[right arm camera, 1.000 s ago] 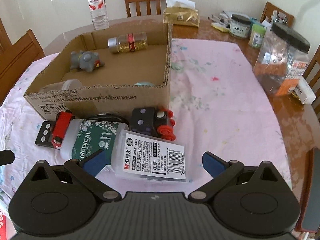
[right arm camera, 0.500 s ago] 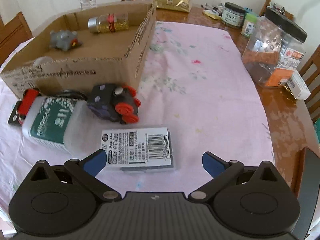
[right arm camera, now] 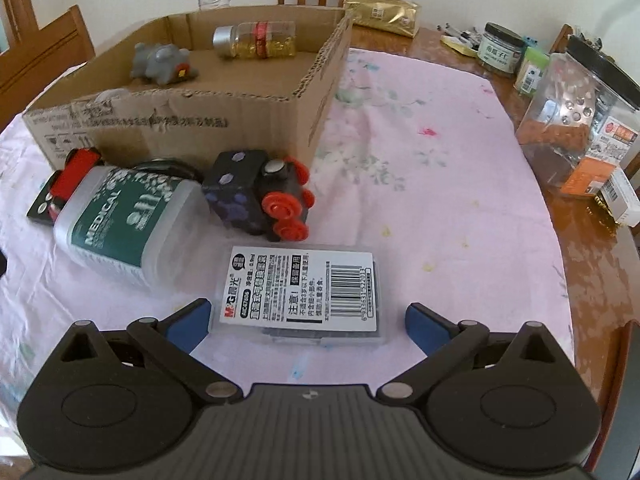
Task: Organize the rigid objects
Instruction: 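Move the right gripper toward the boxed pen refill pack, then grasp the pen refill pack with the right gripper while the left gripper grasps the MEDICAL tub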
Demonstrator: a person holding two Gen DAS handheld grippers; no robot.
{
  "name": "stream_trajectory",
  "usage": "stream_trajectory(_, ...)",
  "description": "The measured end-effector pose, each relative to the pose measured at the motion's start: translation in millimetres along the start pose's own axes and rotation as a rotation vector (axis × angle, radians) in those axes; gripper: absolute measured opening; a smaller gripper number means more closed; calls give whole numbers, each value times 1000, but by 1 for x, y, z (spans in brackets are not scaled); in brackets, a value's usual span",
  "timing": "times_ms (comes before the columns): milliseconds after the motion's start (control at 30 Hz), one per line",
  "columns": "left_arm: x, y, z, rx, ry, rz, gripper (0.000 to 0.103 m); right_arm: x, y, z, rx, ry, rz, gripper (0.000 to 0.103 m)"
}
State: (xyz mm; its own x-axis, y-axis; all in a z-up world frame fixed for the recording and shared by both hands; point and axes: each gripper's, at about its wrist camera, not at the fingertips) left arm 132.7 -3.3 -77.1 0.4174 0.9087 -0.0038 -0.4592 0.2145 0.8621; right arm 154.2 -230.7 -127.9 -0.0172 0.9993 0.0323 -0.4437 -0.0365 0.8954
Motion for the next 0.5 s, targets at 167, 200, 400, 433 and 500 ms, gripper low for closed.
stream_trajectory(167, 1, -8, 2, -5, -14, -97, 99, -1, -1, 1, 10, -19, -14, 103)
stream_trajectory(200, 0, -9, 3, -9, -14, -106, 99, 0, -1, 1, 8, -18, -13, 103)
stream_trajectory(400, -14, -13, 7, -22, -17, -131, 99, -8, -2, 2, 14, 58, 37, 103)
stream_trajectory(433, -19, -13, 7, -28, -18, -119, 99, -9, -3, 3, 14, 73, 47, 103)
stream_trajectory(500, -26, -14, 9, -34, -4, -98, 98, -11, -3, 4, 11, 95, 62, 103)
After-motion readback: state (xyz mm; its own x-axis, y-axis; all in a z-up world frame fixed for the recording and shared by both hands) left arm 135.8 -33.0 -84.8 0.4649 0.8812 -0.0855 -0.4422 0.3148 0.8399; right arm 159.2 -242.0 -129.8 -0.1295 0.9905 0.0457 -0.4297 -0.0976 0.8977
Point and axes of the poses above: each gripper's, at about its wrist camera, not at the fingertips, and y roughly against the way its jaws point, x to its left, z to its top, and after that the axes turned 5 degrees about -y, right-handed
